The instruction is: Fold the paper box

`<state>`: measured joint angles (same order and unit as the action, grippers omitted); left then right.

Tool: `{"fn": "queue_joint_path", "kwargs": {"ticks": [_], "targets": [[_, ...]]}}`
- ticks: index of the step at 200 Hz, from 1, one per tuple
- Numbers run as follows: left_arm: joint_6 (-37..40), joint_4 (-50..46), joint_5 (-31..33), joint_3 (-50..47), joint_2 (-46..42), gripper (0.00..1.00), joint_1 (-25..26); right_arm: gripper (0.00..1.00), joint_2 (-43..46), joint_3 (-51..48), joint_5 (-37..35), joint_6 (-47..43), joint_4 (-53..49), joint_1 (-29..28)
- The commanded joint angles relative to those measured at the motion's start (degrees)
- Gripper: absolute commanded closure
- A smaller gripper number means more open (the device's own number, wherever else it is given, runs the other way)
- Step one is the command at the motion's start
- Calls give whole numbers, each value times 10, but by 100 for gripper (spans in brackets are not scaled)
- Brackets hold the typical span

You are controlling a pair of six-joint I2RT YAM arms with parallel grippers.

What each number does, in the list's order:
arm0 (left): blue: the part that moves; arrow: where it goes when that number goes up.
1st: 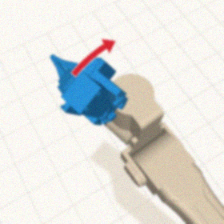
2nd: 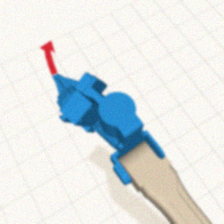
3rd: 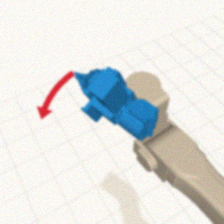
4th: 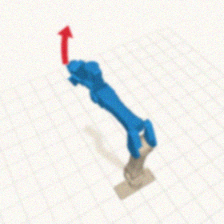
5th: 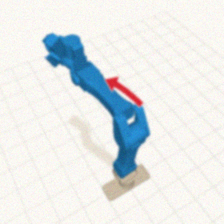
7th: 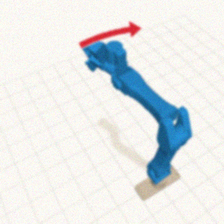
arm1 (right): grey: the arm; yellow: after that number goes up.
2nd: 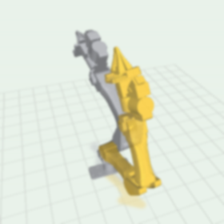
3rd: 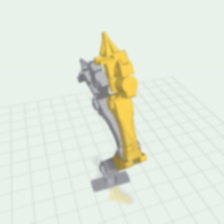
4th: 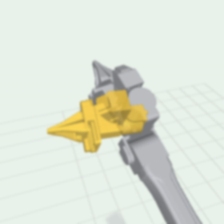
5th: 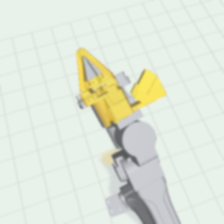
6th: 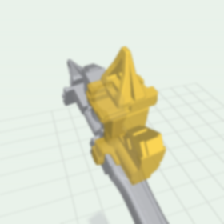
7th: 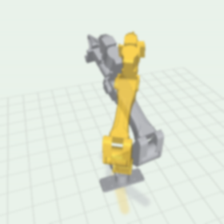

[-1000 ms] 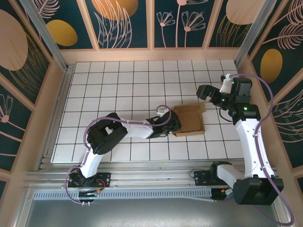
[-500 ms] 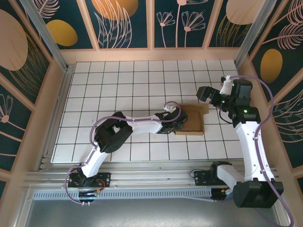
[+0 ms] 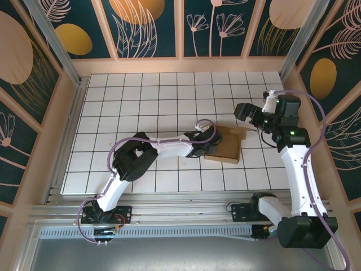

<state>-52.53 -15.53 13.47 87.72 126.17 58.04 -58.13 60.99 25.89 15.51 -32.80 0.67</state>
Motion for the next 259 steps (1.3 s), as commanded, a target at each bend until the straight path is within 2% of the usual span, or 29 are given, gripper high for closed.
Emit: {"fn": "queue_joint_path", "kwargs": {"ticks": [1, 28, 121, 146, 201, 238, 259], "targets": [[31, -74, 9, 1, 8, 77, -26, 1, 0, -2, 12, 0, 15, 3], [52, -62, -14, 11, -5, 70, -27, 1, -4, 3, 19, 5, 19, 3], [86, -43, -48, 40, -8, 68, -46, 1, -31, 25, 22, 1, 18, 3], [100, -21, -60, 41, -10, 49, -49, 1, -38, 32, 22, -3, 15, 3], [123, 2, -48, 42, -14, 35, -56, 1, -44, 37, 27, -5, 15, 3], [146, 15, -57, 60, -10, 35, -57, 1, -49, 38, 30, -3, 19, 3], [148, 18, -60, 65, -10, 39, -60, 1, -50, 38, 31, -2, 20, 3]]}}
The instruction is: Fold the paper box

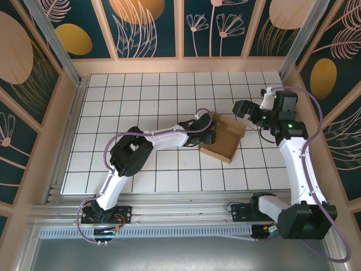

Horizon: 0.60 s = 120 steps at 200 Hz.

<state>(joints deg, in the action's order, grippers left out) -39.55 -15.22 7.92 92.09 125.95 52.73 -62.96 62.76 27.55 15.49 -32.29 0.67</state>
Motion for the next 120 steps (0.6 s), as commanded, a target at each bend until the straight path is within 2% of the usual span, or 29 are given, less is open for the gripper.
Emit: {"fn": "queue_joint_path", "kwargs": {"ticks": [1, 12, 38, 120], "targets": [[19, 15, -5, 21, -8, 40, -7, 1, -1, 21, 14, -2, 14, 3], [19, 17, -8, 21, -9, 43, -10, 1, -1, 19, 13, -3, 15, 2], [22, 20, -20, 22, -7, 58, -13, 1, -1, 18, 14, -3, 15, 3], [32, -25, -38, 40, 39, 58, -14, 1, 4, 21, 17, 0, 12, 2]]}}
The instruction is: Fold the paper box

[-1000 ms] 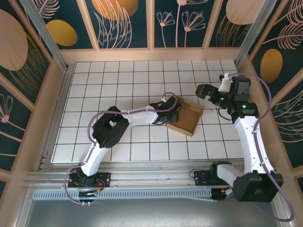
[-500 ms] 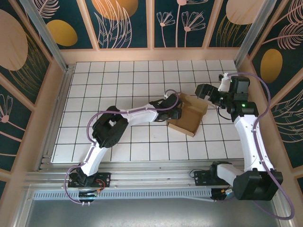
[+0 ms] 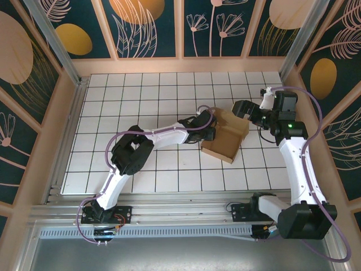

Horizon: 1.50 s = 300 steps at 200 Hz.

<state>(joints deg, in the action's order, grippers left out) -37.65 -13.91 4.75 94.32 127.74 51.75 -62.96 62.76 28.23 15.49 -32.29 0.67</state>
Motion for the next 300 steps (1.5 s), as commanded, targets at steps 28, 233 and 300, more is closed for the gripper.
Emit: {"fn": "queue_joint_path", "kwargs": {"ticks": [28, 233, 300], "targets": [[23, -63, 9, 26, 32, 65, -5, 1, 4, 19, 11, 2, 11, 3], [102, -12, 59, -30, 4, 88, -3, 1, 16, 19, 9, 14, 10, 3], [149, -16, 112, -53, 19, 100, -3, 1, 17, 22, 17, 32, 20, 1]]}}
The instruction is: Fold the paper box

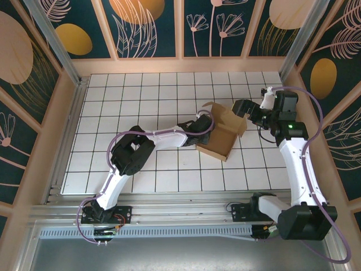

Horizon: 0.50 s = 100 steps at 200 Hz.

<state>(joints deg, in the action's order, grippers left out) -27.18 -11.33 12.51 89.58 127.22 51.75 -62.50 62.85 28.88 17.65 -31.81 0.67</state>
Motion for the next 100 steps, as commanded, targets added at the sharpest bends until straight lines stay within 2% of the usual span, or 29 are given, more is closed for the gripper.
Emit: {"fn": "queue_joint_path", "kwargs": {"ticks": [1, 49, 100], "targets": [[46, -43, 34, -4, 25, 100, -4, 1, 12, 21, 10, 11, 14, 0], [78, -94, 39, -9, 68, 99, -3, 1, 12, 17, 10, 19, 21, 1], [57, -76, 9, -38, 90, 94, -2, 1, 9, 21, 8, 14, 18, 0]]}}
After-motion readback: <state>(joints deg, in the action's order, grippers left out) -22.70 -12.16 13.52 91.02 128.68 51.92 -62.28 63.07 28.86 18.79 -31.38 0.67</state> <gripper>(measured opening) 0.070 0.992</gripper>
